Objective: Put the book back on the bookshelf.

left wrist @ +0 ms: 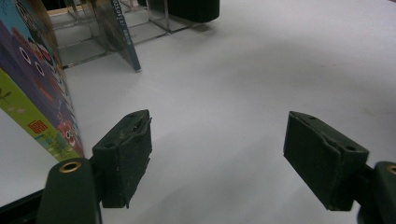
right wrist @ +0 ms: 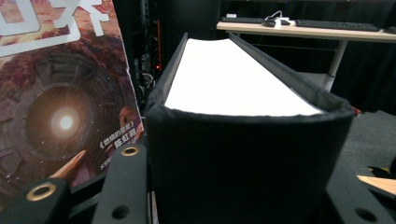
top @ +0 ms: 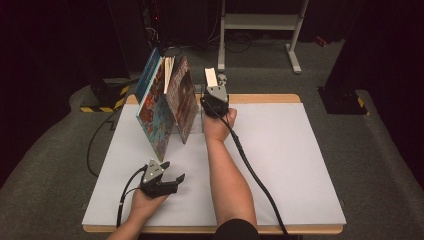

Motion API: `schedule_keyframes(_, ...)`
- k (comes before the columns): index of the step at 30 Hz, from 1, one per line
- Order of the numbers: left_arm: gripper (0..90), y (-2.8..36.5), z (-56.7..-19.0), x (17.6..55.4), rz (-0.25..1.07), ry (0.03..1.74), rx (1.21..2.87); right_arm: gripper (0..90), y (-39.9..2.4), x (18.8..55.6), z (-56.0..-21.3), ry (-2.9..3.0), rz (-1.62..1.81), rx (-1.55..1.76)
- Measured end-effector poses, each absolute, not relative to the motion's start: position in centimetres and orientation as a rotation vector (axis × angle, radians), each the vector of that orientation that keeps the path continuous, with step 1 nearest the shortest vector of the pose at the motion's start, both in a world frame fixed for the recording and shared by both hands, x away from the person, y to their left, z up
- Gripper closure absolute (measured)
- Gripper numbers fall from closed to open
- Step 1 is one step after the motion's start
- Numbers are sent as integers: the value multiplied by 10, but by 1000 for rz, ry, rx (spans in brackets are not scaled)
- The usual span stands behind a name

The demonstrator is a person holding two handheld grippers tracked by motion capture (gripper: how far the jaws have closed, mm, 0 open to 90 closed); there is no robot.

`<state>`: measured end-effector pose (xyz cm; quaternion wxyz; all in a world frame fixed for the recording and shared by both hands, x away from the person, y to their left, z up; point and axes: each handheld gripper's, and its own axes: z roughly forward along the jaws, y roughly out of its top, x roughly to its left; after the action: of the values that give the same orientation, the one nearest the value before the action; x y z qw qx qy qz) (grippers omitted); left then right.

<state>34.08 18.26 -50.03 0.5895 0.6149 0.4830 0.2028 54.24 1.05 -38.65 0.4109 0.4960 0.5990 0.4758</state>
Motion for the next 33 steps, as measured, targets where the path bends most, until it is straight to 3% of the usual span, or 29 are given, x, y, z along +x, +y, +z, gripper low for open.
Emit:
schedule_keyframes(15, 237, 182, -501, 340, 480, 1123, 1435, 518, 3, 537, -398, 1472, 1234, 1258)
schedule_keyframes(21, 237, 181, -501, 341, 481, 1125, 1433, 456, -1, 533, -394, 1507, 1262, 1263)
schedule_keyframes(33, 238, 181, -501, 341, 482, 1126, 1434, 528, -4, 516, -394, 1503, 1225, 1258)
